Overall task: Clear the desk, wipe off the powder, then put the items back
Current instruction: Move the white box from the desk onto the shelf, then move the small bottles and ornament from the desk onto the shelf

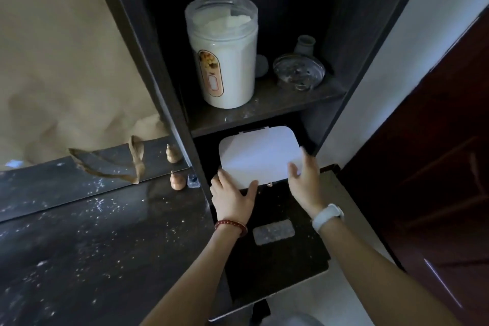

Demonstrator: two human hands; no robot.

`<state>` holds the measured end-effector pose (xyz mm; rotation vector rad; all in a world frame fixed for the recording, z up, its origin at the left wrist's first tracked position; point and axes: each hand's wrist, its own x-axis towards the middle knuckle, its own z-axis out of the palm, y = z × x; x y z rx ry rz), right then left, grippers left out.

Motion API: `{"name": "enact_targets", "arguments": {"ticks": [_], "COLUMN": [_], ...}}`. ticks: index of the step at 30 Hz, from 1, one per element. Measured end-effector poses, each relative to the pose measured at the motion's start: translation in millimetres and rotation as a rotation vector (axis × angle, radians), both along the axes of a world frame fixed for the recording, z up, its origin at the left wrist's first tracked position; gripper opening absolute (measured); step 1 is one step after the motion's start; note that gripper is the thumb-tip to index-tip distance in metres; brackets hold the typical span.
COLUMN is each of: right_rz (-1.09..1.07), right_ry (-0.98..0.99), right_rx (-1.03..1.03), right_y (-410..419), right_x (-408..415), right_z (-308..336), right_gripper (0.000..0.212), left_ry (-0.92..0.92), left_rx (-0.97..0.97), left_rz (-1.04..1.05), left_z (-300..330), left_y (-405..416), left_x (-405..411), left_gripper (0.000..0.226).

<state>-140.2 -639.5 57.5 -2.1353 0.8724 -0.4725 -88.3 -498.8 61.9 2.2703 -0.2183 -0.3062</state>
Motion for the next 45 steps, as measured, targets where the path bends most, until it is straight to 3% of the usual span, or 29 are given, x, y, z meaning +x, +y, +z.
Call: {"name": "enact_targets", "arguments": {"ticks": [11, 18, 21, 26, 31, 39, 42, 45], "right_rz": [0.136, 0.09, 0.172, 0.444, 0.617, 0.7, 0.7, 0.586], "right_ry": [0.141, -0.143, 0.019, 0.637, 0.854, 0.894, 0.921, 0.789], "right_rx": [0.015, -0.212, -0.178, -0.143, -0.322, -0.603, -0.551, -0.3], "right_y": [-25, 4, 17, 22, 21, 17, 21, 34], "right_x": [36, -26, -66, -88, -61, -42, -40, -49], "right_z": [-13, -50, -97, -162, -200, -218, -207, -187], "right_gripper": [0.059, 0.042, 0.039, 0.05, 0.065, 0.049, 0.049, 0.053], "left_ry": [0.007, -0.155, -0.193, -0.096, -0.155, -0.193, -0.193, -0.166], "left_rx": [0.195, 0.199, 0.372, 0.636, 0.734, 0.749, 0.763, 0.76], "left_rz": [0.042, -0.017, -0.156, -0.156, -0.129, -0.119, -0.127, -0.145], "left_z": [-16, -40, -74, -119, -141, -149, -146, -143], "left_y": [-25, 7, 35, 69, 88, 92, 92, 93], "left_x": [27, -26, -57, -69, -71, -72, -72, -72], "left_gripper": [0.081, 0.069, 0.065, 0.077, 0.076, 0.073, 0.074, 0.075]}}
